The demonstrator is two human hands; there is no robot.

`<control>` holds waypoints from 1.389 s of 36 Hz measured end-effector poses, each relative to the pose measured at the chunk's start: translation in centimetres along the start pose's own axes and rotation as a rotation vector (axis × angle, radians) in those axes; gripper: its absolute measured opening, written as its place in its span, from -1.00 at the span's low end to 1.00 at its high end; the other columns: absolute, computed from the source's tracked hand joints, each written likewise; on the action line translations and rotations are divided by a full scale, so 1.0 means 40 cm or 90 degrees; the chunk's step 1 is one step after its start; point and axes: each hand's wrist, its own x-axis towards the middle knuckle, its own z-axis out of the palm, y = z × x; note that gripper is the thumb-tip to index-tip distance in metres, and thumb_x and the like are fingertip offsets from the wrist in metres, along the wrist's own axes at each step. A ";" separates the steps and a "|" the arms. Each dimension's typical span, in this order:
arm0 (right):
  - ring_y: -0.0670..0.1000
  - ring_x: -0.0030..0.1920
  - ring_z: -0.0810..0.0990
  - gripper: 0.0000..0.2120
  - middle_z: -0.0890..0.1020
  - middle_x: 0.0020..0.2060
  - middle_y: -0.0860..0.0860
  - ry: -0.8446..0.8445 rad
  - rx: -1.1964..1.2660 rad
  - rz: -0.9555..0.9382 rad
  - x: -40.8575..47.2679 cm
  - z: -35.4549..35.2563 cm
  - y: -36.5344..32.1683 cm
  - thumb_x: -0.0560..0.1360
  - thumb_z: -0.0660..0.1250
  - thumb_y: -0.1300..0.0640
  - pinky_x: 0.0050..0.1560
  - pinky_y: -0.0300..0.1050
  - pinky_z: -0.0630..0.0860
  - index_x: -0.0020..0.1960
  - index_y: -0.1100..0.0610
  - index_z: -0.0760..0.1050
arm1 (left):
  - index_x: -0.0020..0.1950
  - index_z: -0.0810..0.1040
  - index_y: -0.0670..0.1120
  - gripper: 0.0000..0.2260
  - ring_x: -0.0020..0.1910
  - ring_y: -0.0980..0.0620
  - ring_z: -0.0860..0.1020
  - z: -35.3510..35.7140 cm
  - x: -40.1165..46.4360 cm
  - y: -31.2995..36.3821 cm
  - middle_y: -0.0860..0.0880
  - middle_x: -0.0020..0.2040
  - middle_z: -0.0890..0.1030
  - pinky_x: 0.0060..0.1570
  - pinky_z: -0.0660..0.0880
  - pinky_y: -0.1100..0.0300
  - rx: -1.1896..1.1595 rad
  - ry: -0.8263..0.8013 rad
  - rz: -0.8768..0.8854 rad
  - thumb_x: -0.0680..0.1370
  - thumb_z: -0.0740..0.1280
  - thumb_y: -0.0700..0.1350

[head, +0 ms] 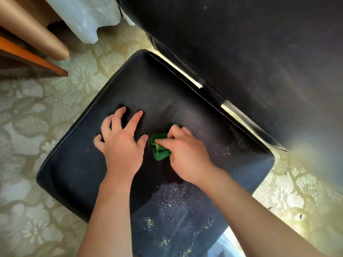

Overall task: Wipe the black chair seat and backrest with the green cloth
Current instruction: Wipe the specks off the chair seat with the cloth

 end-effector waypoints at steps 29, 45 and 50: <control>0.25 -0.03 0.47 -0.79 0.39 -0.16 0.07 0.449 0.142 0.494 -0.310 -0.029 0.332 0.43 0.21 0.37 -0.04 0.04 0.46 0.01 0.28 0.53 | 0.39 0.52 0.12 -0.48 0.47 -0.18 0.24 0.123 -0.143 0.171 -0.03 0.50 0.33 0.25 0.29 -0.37 0.051 -0.011 0.097 0.46 0.51 -0.12; 0.13 0.08 0.39 -0.49 0.43 0.05 0.01 0.228 0.060 0.241 -0.225 0.022 0.220 0.41 0.19 0.20 -0.11 0.02 0.52 0.33 -0.08 0.49 | 0.37 0.52 0.19 -0.48 0.45 -0.14 0.24 0.119 -0.132 0.152 0.04 0.49 0.33 0.17 0.24 -0.16 0.049 -0.005 0.104 0.44 0.52 -0.05; 0.08 0.01 0.39 -0.51 0.41 -0.05 -0.05 0.130 0.080 0.128 -0.258 0.088 0.154 0.40 0.16 0.16 -0.22 0.04 0.55 0.27 -0.15 0.52 | 0.39 0.50 0.21 -0.49 0.46 -0.11 0.21 0.103 -0.129 0.152 0.07 0.51 0.30 0.18 0.22 -0.14 0.049 -0.028 0.108 0.47 0.50 -0.03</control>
